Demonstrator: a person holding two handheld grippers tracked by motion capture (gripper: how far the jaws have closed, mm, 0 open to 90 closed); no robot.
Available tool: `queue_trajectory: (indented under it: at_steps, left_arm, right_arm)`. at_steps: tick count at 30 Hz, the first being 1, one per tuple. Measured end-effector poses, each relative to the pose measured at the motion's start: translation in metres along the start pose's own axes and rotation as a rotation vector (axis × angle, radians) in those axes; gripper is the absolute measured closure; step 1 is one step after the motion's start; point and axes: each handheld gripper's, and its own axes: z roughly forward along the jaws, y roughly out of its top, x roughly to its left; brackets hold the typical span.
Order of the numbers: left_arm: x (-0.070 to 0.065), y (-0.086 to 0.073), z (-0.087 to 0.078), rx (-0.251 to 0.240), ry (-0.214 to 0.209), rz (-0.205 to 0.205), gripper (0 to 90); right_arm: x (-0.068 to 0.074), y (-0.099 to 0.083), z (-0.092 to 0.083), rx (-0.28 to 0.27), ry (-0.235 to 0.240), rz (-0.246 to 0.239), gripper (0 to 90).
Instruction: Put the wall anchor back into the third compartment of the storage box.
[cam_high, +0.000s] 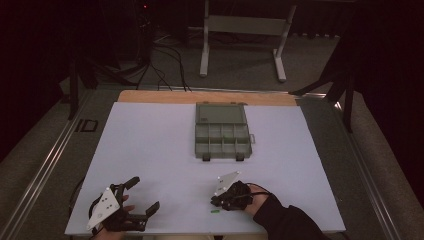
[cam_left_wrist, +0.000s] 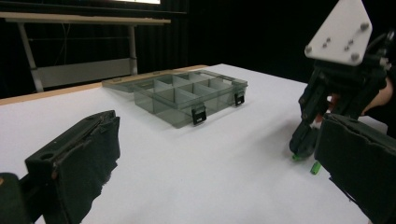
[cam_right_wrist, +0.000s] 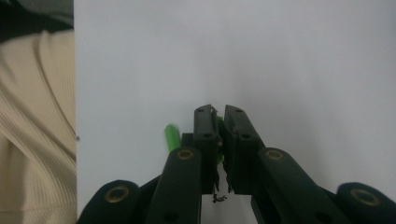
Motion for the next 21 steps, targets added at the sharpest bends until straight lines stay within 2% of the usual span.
queue_trajectory:
  at_steps: [5, 13, 21]
  left_arm:
    - [0.0, 0.0, 0.0, -0.002, 0.0, 0.001, 0.2]
    - [0.0, 0.0, 0.0, -0.003, -0.001, 0.003, 0.2]
    - [-0.001, 0.0, 0.0, -0.004, -0.001, 0.002, 0.2]
  right_arm:
    - [-0.004, 0.005, -0.012, -0.025, -0.006, 0.013, 84.4]
    - [-0.014, 0.017, -0.045, -0.094, -0.041, 0.045, 84.4]
    - [-0.027, 0.03, -0.072, -0.143, -0.102, 0.061, 84.4]
